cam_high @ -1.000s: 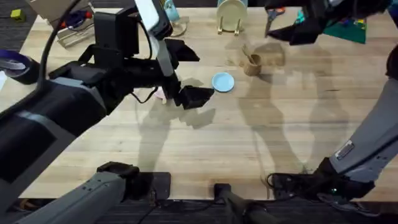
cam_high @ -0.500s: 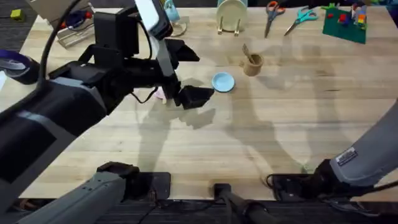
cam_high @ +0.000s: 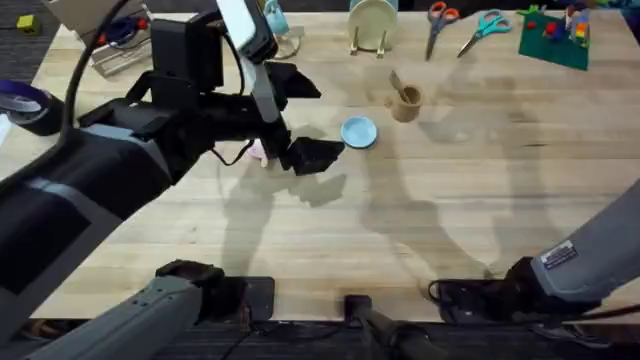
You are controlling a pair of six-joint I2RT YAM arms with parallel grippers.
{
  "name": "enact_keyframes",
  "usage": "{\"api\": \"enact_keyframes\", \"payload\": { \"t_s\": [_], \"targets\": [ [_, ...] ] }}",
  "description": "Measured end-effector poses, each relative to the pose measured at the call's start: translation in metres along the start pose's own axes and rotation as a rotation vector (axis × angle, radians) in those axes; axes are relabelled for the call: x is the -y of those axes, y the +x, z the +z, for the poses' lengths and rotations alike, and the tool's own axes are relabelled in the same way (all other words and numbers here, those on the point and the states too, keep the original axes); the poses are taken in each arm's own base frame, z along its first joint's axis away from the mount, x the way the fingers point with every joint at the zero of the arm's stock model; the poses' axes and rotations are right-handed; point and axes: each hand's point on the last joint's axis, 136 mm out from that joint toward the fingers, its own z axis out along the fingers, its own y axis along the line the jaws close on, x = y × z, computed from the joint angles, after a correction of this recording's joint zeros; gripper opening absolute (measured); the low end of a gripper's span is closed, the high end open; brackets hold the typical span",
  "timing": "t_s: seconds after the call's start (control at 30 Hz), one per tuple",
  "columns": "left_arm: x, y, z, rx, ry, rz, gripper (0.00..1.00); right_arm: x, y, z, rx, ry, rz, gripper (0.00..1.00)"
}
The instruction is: Pick up a utensil and set it on the pink plate, then put the other utensil in the container.
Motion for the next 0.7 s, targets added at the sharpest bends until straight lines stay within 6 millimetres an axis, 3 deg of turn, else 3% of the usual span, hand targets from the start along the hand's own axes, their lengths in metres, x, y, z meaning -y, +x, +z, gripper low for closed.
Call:
{"api": "enact_keyframes", "payload": {
  "t_s": [0.13, 0.37, 0.53, 0.7],
  "targets": [
    [0.000, 0.000, 0.000, 0.000, 0.000, -0.016, 0.992, 0.005, 0.010, -0.011, -0.053, 0.105, 0.052, 0.996],
    [-0.002, 0.000, -0.006, -0.022, -0.043, -0.112, 0.993, -0.005, 0.017, -0.052, -0.059, 0.296, 0.084, 0.996],
    [-0.004, -0.013, -0.029, -0.091, -0.112, -0.161, 0.993, -0.015, 0.019, -0.072, -0.029, 0.359, 0.096, 0.996],
    [-0.005, -0.031, -0.062, -0.199, -0.188, -0.210, 0.993, -0.017, 0.019, -0.078, -0.015, 0.376, 0.123, 0.996]
  ]
}}
